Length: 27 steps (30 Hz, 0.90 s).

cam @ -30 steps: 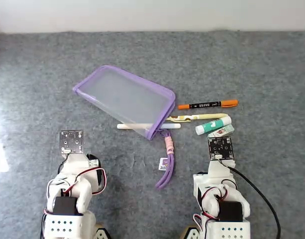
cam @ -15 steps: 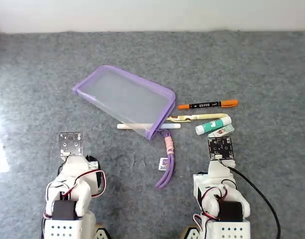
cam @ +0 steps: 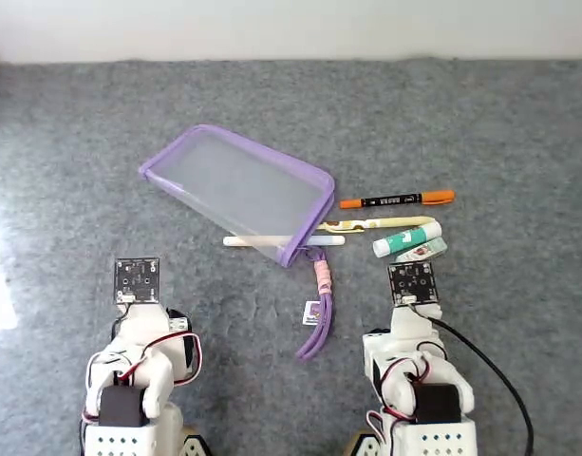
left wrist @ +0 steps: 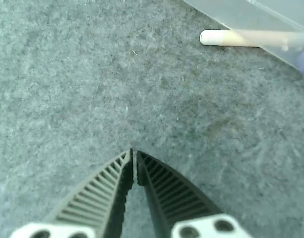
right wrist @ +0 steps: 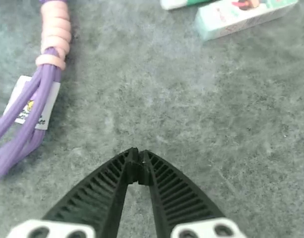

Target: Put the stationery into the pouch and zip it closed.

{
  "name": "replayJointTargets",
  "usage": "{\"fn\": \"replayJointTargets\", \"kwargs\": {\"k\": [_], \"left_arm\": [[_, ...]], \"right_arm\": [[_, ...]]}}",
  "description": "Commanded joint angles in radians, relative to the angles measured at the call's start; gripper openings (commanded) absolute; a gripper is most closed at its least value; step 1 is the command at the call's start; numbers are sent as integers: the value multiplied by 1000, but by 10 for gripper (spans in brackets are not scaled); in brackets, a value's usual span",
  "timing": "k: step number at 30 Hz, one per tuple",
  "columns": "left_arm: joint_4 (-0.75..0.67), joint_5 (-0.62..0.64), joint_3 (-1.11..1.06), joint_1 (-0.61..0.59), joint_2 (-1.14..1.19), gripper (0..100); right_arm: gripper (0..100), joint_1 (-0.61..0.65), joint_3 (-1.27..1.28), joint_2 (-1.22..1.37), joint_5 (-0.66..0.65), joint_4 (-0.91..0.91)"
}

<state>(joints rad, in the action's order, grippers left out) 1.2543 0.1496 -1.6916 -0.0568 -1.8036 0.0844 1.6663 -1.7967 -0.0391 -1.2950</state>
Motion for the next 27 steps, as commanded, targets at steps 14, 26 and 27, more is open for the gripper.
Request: {"fn": "replayJointTargets", "kwargs": {"k": [14,26,27], "left_arm": [[3,-6,8,0,-15,14],[3,-6,8,0,-15,14],[3,-6,8,0,-15,14]], "right_arm": [[8,-21,-141,5,-5,59],[11,104,-502,312,-8,111],[11,119,-534,383,-11,124]]}}
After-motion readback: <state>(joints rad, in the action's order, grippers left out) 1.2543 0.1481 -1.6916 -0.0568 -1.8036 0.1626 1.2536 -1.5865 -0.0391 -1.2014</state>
